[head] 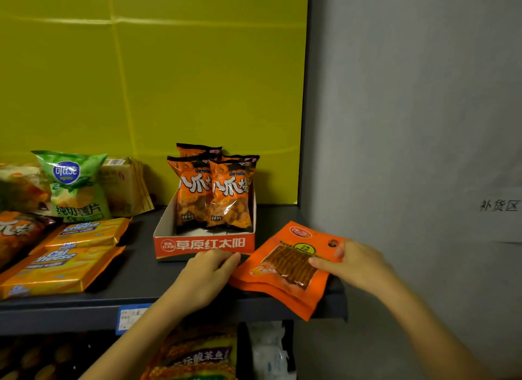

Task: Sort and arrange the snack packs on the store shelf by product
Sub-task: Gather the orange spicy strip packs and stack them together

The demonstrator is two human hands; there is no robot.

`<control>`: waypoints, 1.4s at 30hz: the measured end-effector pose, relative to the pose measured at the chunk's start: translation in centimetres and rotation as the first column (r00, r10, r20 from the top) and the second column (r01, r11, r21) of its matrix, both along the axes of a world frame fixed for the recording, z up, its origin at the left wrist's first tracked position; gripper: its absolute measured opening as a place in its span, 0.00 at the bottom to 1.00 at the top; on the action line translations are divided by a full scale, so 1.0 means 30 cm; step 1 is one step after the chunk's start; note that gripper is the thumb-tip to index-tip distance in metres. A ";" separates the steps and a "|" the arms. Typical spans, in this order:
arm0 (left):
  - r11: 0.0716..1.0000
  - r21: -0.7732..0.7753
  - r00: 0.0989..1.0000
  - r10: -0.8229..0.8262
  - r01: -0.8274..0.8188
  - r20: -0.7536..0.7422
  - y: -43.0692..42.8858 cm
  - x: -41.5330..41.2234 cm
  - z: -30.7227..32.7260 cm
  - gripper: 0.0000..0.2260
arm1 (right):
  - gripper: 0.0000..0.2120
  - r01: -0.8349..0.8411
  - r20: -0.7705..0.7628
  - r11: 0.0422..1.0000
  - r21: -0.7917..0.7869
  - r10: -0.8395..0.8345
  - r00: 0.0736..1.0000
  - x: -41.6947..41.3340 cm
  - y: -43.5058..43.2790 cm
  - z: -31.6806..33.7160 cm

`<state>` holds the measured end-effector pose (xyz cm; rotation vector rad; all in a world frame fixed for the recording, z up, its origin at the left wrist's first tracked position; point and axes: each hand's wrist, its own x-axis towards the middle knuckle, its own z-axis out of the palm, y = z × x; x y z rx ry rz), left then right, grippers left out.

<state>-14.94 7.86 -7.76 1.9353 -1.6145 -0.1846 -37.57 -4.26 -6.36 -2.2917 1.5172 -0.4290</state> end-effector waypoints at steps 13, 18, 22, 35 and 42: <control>0.991 0.128 0.980 -0.008 0.034 -0.200 -0.060 -0.093 0.032 0.12 | 0.10 0.052 0.662 0.986 0.156 -0.143 0.736 0.012 0.001 -0.098; 0.994 0.101 0.954 0.068 -0.039 -0.291 -0.078 -0.158 0.021 0.11 | 0.13 0.009 0.764 0.973 0.230 -0.187 0.618 -0.009 0.016 -0.103; 0.997 -0.046 0.917 0.042 -0.066 -0.396 -0.068 -0.219 0.026 0.03 | 0.19 0.022 0.798 0.973 0.230 -0.201 0.568 -0.033 0.023 -0.090; 0.735 -0.478 0.764 0.085 -0.481 -0.639 0.358 0.005 0.163 0.05 | 0.10 -0.174 0.834 0.984 -0.048 0.135 0.536 0.087 0.137 0.075; 0.454 -0.413 0.568 0.289 -0.790 -0.770 0.803 0.277 0.080 0.06 | 0.05 -0.414 0.819 0.908 -0.065 0.286 0.498 0.396 0.320 0.078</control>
